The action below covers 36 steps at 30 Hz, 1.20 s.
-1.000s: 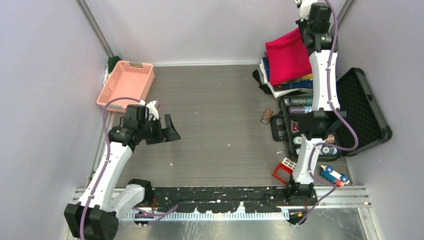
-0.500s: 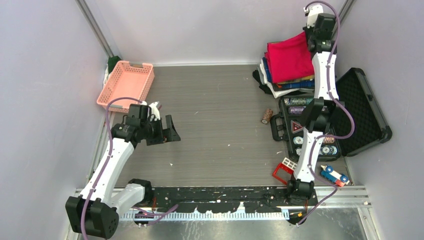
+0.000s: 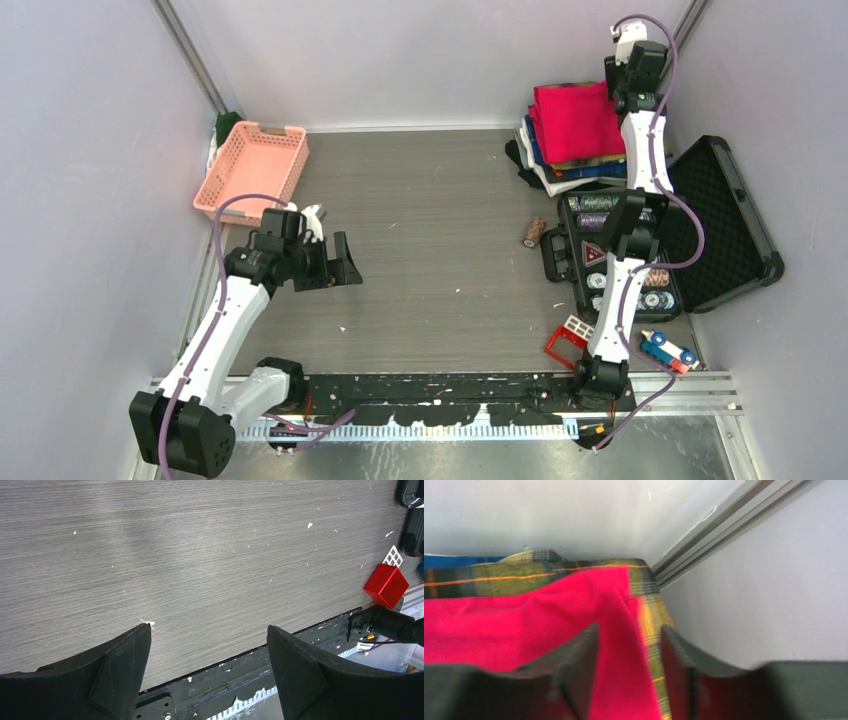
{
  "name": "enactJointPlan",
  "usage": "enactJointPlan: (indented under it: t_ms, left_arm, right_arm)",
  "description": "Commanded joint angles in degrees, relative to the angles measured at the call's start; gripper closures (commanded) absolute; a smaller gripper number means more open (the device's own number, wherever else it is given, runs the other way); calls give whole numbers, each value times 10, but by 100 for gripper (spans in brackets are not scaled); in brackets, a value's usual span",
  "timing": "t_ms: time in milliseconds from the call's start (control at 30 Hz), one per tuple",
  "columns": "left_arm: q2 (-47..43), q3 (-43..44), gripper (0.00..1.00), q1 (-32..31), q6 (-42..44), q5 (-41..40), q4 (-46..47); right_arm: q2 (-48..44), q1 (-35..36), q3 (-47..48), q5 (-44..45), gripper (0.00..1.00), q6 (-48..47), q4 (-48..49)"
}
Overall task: Fold and stack the mixed laundry pile
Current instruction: Place the T-shirt at the corner of the board, then reset both arms
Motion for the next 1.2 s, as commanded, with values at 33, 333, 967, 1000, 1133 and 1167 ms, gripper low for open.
enactJointPlan:
  t_ms: [33, 333, 967, 1000, 1133, 1167]
  left_arm:
    - [-7, 10, 13, -3, 11, -5, 0]
    - [-26, 8, 13, -2, 9, -9, 4]
    - [-98, 7, 12, -27, 5, -31, 11]
    - [-103, 7, 12, -27, 5, -31, 11]
    - [-122, 6, 11, -27, 6, -27, 15]
    - [-127, 6, 11, -27, 6, -27, 16]
  right_arm:
    - [3, -3, 16, 68, 30, 30, 97]
    - [-43, -4, 31, 204, 19, 159, 110]
    - [-486, 11, -424, -121, 18, 522, 84]
    - [-527, 12, -462, -130, 18, 534, 98]
    - [-635, 13, -579, -144, 18, 557, 114]
    - [-659, 13, -607, -145, 18, 558, 108]
